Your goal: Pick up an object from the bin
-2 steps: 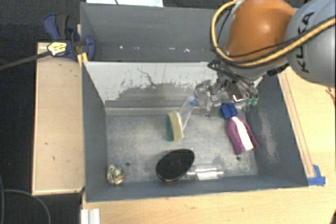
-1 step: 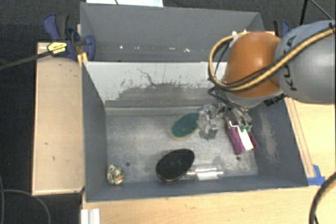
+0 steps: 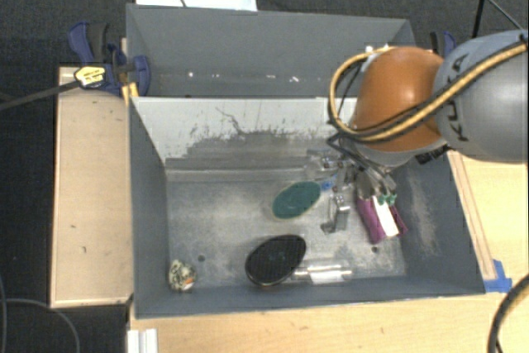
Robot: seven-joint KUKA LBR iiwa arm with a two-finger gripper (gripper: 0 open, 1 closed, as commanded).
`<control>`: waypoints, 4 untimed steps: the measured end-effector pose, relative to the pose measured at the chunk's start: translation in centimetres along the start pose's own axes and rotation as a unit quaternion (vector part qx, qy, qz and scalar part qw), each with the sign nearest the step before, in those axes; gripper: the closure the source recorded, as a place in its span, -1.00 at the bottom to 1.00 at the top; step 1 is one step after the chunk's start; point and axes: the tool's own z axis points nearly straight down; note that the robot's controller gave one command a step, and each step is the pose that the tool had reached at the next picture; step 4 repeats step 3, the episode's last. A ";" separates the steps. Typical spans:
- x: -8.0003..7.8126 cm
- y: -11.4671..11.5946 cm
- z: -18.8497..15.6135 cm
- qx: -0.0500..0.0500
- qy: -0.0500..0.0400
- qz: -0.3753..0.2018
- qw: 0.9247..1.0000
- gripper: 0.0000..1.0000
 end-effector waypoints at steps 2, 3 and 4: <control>-2.4 -0.4 7.6 0.000 0.000 0.032 0.999 1.00; -2.8 0.2 -7.1 0.001 -0.004 0.022 1.000 1.00; -2.8 0.2 -7.1 0.001 -0.004 0.022 1.000 1.00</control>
Offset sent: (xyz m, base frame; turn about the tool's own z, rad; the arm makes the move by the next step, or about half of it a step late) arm 0.0237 0.0000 -0.0760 0.0648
